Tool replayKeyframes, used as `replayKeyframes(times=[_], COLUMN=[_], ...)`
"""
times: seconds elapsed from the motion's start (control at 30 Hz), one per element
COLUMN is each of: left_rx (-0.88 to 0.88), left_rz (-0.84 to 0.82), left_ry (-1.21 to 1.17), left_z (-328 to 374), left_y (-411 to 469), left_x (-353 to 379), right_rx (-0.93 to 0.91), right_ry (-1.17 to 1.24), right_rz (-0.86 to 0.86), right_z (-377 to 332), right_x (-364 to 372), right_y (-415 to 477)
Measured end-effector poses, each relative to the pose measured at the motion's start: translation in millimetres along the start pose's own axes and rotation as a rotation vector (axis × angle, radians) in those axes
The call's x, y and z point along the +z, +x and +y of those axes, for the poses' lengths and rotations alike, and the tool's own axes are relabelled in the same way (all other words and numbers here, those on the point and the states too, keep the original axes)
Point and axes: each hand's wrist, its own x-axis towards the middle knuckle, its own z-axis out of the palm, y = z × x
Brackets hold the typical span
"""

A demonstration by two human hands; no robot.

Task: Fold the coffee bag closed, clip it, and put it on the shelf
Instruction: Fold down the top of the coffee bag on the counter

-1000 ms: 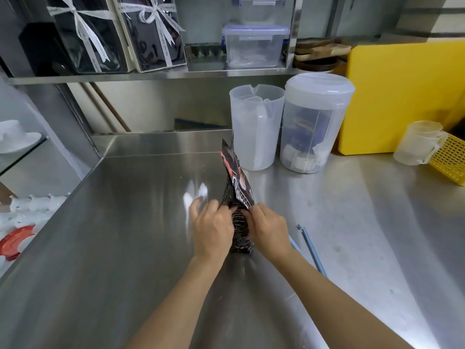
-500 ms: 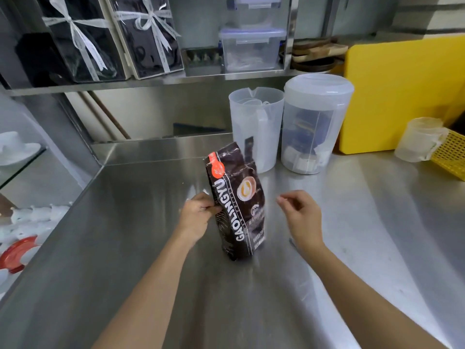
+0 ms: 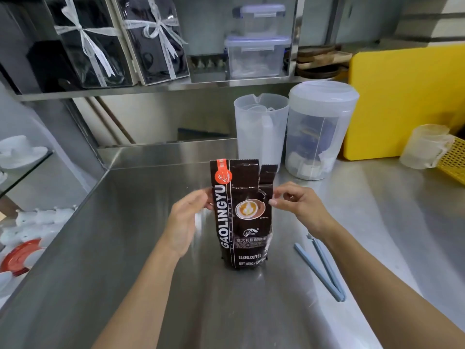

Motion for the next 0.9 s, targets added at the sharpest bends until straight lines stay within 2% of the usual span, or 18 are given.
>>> replayKeyframes(times=[0.07,0.17,0.33,0.5,0.63,0.73,0.83,0.9], left_rx=[0.031,0.055,0.118,0.208,0.131,0.144,0.139,0.155], left_rz=[0.114,0.241,0.246,0.326,0.364,0.409,0.352,0.296], left_ry=[0.138,0.256,0.447,0.358,0.478,0.494,0.709,0.729], left_z=[-2,0,6,23,12,3,12,14], left_y=[-3,1,12,16,17,13,11,13], left_x=[5,6,4,7,6,9,9,2], right_rx=[0.001,-0.036,-0.077,-0.136,-0.091,-0.113,-0.109,-0.088], right_ry=[-0.011,-0.014,0.026,0.056,-0.036,-0.039,-0.133,-0.141], right_rz=[-0.024,0.036,0.155,0.178,0.161,0.255,0.213,0.187], right_z=[-3,1,5,-19,-8,3,6,4], right_x=[3,8,19,17,26,33,30,27], right_y=[1,3,10,14,11,6,10,12])
